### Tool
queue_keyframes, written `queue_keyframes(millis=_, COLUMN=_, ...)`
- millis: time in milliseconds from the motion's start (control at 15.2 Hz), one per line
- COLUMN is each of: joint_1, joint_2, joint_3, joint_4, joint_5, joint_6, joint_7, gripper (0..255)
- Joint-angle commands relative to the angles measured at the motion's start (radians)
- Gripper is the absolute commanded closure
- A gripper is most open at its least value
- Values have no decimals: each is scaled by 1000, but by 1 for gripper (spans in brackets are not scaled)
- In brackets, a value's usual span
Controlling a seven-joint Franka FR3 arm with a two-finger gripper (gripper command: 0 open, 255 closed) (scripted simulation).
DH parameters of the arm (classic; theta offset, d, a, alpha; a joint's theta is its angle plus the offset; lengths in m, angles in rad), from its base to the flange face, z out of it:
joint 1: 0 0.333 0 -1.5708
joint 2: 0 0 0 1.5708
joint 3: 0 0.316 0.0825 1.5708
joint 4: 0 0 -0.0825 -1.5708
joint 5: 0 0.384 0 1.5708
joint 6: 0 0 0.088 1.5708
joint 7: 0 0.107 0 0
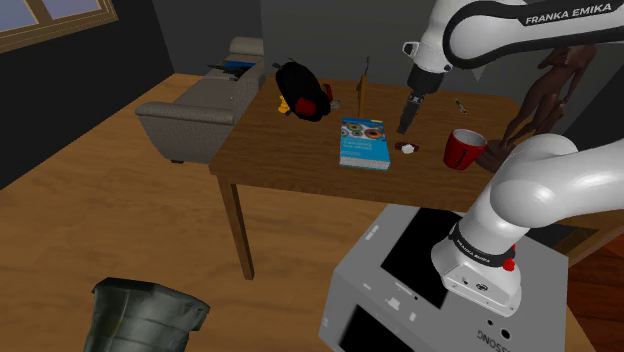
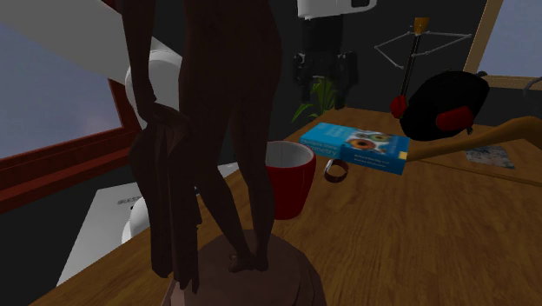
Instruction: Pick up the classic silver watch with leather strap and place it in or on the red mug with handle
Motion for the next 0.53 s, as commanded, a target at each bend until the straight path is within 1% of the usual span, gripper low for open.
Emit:
queue_keyframes(millis=0, joint_1=-13, joint_2=34, joint_3=-38, joint_4=-31, joint_5=-44, joint_6=73, joint_7=-59, gripper=0)
queue_keyframes(millis=264, joint_1=-51, joint_2=121, joint_3=-131, joint_4=-78, joint_5=-141, joint_6=225, joint_7=-183, gripper=0)
queue_keyframes(millis=330, joint_1=-52, joint_2=122, joint_3=-132, joint_4=-78, joint_5=-142, joint_6=226, joint_7=-184, gripper=0)
queue_keyframes(millis=462, joint_1=-53, joint_2=147, joint_3=-140, joint_4=-92, joint_5=-149, joint_6=265, joint_7=-183, gripper=0)
